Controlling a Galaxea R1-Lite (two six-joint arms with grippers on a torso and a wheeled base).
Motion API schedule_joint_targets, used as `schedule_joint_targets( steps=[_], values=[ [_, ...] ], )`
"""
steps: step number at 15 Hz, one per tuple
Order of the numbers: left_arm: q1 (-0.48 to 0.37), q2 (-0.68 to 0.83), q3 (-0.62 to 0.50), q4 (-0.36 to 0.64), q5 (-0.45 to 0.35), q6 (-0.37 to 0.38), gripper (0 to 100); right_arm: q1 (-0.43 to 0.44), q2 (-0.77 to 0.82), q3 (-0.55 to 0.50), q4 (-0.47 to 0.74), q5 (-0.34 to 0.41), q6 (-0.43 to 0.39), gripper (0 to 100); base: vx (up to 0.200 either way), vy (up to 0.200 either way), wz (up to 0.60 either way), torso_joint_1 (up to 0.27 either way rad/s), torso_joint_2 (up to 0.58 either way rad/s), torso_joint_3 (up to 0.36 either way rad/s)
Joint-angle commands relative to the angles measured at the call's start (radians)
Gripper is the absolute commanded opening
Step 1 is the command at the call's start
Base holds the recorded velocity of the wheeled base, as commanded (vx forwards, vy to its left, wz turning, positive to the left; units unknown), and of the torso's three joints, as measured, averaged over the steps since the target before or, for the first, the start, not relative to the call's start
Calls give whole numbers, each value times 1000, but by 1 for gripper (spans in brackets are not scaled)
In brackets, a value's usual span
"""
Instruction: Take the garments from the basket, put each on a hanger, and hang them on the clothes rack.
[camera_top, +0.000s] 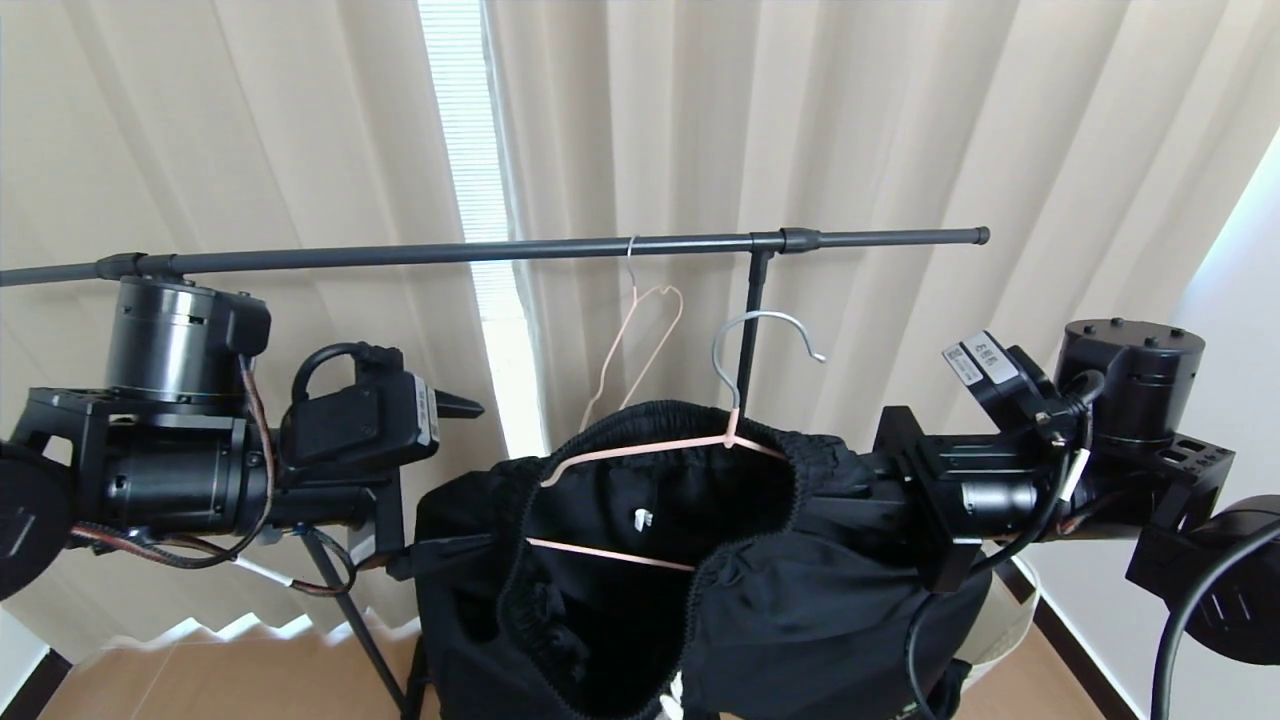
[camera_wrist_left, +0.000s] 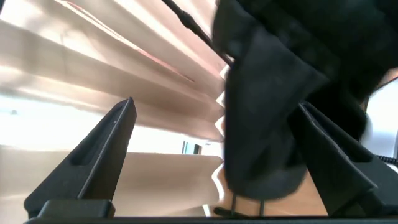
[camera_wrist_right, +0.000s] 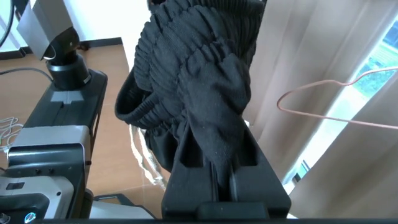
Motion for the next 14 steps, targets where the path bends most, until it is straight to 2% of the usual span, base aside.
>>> schedule_joint_targets(
  steps=[1,3,5,10,12,14],
  values=[
    [-27,73,-18,-29,1,-44,100,3,0,7,0,2,-11,0,0,0,0,0,0,0],
    [-84,76,-23,-94,2,-180,100,3,0,9,0,2,-17,0,0,0,0,0,0,0],
    [-126,87,-21,-147,4,-248,100,17,3,9,0,2,-17,0,0,0,0,0,0,0],
    [-164,107,-26,-152,7,-257,100,26,-4,20,-2,4,-17,0,0,0,0,0,0,0],
    [-192,113,-34,-151,7,-308,100,37,-4,18,-15,2,-15,0,0,0,0,0,0,0],
    [-201,115,-35,-152,10,-317,100,40,-4,33,-57,2,-12,0,0,0,0,0,0,0]
  ],
)
